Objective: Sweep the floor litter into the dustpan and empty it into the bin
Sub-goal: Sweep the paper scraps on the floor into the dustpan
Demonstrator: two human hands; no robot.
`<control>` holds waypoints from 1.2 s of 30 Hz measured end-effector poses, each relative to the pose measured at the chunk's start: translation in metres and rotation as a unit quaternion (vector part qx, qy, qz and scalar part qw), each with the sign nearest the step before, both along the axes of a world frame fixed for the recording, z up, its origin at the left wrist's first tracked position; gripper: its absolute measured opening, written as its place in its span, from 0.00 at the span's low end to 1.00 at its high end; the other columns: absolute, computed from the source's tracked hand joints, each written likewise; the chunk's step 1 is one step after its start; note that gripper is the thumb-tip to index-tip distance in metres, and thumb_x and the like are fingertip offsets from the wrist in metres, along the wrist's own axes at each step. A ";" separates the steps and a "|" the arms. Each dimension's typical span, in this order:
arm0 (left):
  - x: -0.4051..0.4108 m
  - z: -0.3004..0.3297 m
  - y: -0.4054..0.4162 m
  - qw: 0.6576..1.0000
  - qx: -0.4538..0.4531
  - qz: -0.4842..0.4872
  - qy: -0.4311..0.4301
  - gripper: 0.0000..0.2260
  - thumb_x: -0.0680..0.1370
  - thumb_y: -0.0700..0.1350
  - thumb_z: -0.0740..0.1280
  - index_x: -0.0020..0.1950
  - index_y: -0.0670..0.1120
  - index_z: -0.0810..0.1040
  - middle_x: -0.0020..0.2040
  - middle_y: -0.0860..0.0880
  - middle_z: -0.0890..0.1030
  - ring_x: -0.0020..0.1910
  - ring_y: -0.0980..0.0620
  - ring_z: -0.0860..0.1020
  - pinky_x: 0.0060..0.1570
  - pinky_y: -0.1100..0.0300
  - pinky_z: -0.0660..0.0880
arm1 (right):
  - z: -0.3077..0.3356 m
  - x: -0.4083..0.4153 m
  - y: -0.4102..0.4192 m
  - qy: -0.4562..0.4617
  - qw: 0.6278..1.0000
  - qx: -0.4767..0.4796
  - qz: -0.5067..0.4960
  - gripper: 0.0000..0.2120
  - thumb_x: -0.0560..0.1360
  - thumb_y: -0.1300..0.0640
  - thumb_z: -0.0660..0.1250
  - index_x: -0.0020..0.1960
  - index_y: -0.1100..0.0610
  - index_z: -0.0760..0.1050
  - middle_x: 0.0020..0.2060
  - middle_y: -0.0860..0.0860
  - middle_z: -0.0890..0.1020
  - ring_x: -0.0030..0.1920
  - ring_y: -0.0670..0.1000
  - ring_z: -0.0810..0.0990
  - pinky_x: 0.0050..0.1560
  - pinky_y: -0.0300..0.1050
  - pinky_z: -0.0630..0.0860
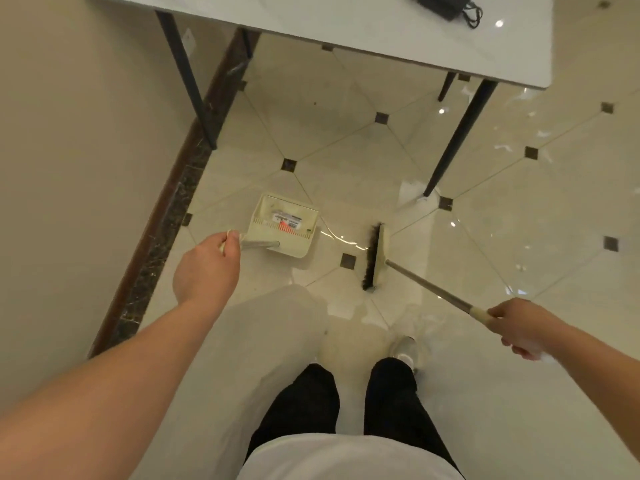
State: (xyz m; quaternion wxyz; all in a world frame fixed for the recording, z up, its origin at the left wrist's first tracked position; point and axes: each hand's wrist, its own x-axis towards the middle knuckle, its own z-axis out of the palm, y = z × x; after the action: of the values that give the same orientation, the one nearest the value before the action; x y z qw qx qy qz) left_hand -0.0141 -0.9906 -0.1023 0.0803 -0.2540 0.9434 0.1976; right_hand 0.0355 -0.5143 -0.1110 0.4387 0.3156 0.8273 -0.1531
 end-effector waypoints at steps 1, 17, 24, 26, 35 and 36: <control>0.001 0.000 0.006 1.000 0.003 -0.008 0.000 0.21 0.83 0.61 0.54 0.64 0.52 0.80 0.54 0.42 0.84 0.53 0.37 0.79 0.42 0.52 0.71 | 0.007 0.003 0.003 0.006 1.000 -0.007 0.000 0.11 0.80 0.52 0.63 0.51 0.56 0.82 0.33 0.57 0.79 0.26 0.54 0.73 0.28 0.39 0.70; -0.005 0.017 0.174 0.992 -0.048 -0.112 0.016 0.23 0.84 0.61 0.52 0.61 0.51 0.81 0.42 0.44 0.81 0.40 0.43 0.75 0.36 0.53 0.70 | -0.037 0.108 0.110 -0.046 0.996 -0.070 0.015 0.22 0.80 0.55 0.61 0.74 0.50 0.71 0.45 0.55 0.80 0.33 0.52 0.79 0.29 0.40 0.75; 0.004 0.022 0.262 0.989 -0.041 -0.138 0.022 0.22 0.84 0.62 0.52 0.54 0.50 0.80 0.36 0.48 0.79 0.36 0.45 0.77 0.37 0.49 0.78 | -0.041 0.129 0.248 -0.004 0.994 0.019 -0.112 0.15 0.81 0.48 0.61 0.51 0.61 0.77 0.40 0.58 0.81 0.31 0.55 0.78 0.25 0.38 0.72; 0.008 0.021 0.284 0.989 -0.038 -0.142 0.022 0.23 0.83 0.62 0.51 0.55 0.51 0.80 0.36 0.48 0.79 0.36 0.44 0.78 0.37 0.47 0.79 | -0.041 0.132 0.274 0.020 0.990 0.015 -0.138 0.16 0.81 0.48 0.61 0.50 0.61 0.77 0.39 0.59 0.81 0.31 0.55 0.78 0.24 0.39 0.73; -0.003 0.031 0.375 0.981 -0.034 -0.191 0.031 0.23 0.83 0.63 0.51 0.57 0.52 0.81 0.36 0.48 0.79 0.35 0.44 0.79 0.35 0.51 0.78 | -0.011 0.142 0.324 0.039 0.985 -0.082 -0.150 0.09 0.78 0.58 0.63 0.56 0.48 0.78 0.36 0.56 0.79 0.28 0.53 0.74 0.29 0.39 0.71; -0.006 0.033 0.381 0.980 -0.033 -0.195 0.030 0.22 0.83 0.63 0.51 0.56 0.53 0.80 0.36 0.48 0.79 0.35 0.44 0.79 0.34 0.52 0.78 | -0.015 0.139 0.321 0.030 0.985 -0.083 -0.150 0.10 0.78 0.58 0.63 0.55 0.50 0.79 0.36 0.56 0.79 0.29 0.54 0.74 0.29 0.40 0.71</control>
State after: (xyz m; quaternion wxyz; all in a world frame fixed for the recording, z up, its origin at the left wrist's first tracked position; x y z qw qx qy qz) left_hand -0.0201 -0.6097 -0.0689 0.0808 -0.0614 0.9828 0.1545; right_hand 0.1746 -0.1930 -0.1259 0.4103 0.3944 0.7678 -0.2944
